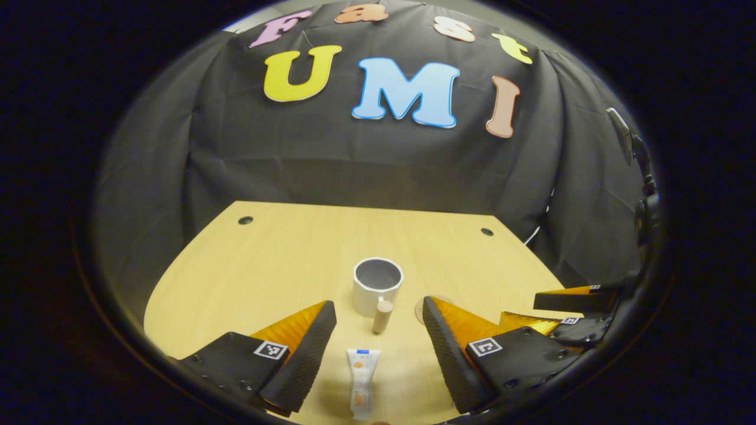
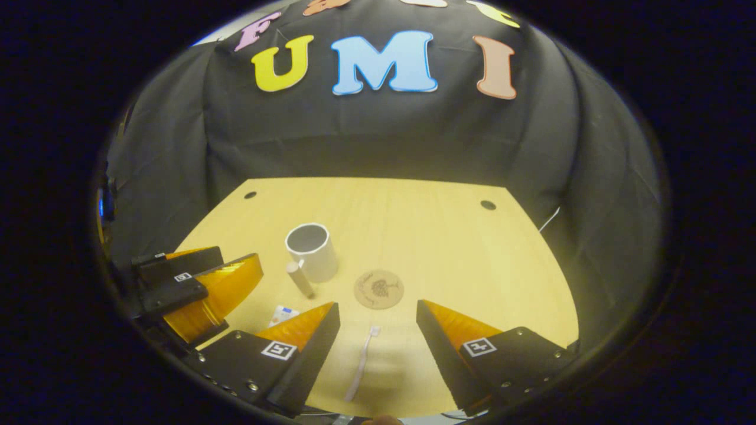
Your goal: Put the toothbrush and toothpaste on the desktop into the cup, then pick up the cup and place it on the coaster on the desktop.
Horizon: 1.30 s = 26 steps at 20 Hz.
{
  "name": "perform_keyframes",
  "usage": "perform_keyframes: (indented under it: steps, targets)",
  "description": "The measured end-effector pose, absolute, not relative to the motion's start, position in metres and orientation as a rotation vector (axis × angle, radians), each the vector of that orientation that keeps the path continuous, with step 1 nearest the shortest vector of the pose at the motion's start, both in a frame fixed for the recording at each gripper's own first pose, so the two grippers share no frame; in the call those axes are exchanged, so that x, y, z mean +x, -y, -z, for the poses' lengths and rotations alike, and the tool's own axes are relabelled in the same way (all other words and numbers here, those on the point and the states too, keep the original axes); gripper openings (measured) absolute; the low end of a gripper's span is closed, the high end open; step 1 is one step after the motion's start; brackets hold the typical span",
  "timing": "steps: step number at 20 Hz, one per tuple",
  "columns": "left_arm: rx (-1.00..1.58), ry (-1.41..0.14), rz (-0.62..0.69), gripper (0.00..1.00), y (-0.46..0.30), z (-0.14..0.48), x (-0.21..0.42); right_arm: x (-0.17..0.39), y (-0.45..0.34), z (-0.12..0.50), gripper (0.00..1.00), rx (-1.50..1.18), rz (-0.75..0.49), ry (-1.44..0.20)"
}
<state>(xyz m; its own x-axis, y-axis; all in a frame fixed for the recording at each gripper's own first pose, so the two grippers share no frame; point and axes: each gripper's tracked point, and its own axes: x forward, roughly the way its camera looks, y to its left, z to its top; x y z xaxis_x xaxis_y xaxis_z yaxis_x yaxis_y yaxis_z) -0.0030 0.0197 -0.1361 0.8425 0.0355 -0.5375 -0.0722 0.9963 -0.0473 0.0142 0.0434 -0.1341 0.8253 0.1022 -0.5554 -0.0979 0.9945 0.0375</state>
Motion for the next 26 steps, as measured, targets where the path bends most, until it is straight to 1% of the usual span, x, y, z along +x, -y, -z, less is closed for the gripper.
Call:
perform_keyframes:
  steps: [6,12,13,18,23,25,26]
  targets:
    - [-0.058,-0.767,-0.054,0.96,-0.019,0.181,-0.025,-0.002,-0.054,0.178,0.87,0.007,-0.126,-0.774]
    - [-0.057,-0.931,-0.071,0.96,-0.027,0.22,-0.039,-0.016,-0.061,0.219,0.87,0.02,-0.128,-0.94]
    - [-0.063,-0.984,-0.074,0.95,-0.028,0.23,-0.045,-0.018,-0.064,0.227,0.88,0.03,-0.132,-0.973]
    - [-0.106,-1.133,-0.077,0.97,-0.021,0.265,-0.064,-0.019,-0.068,0.251,0.88,0.053,-0.14,-1.062]
    - [-0.119,-1.223,-0.077,0.96,-0.02,0.288,-0.069,-0.015,-0.073,0.271,0.89,0.057,-0.149,-1.127]
    - [-0.119,-1.25,-0.076,0.98,-0.023,0.296,-0.071,-0.013,-0.076,0.275,0.88,0.064,-0.156,-1.146]
    - [-0.112,-1.264,-0.072,0.96,-0.024,0.299,-0.071,-0.013,-0.075,0.278,0.89,0.056,-0.151,-1.154]
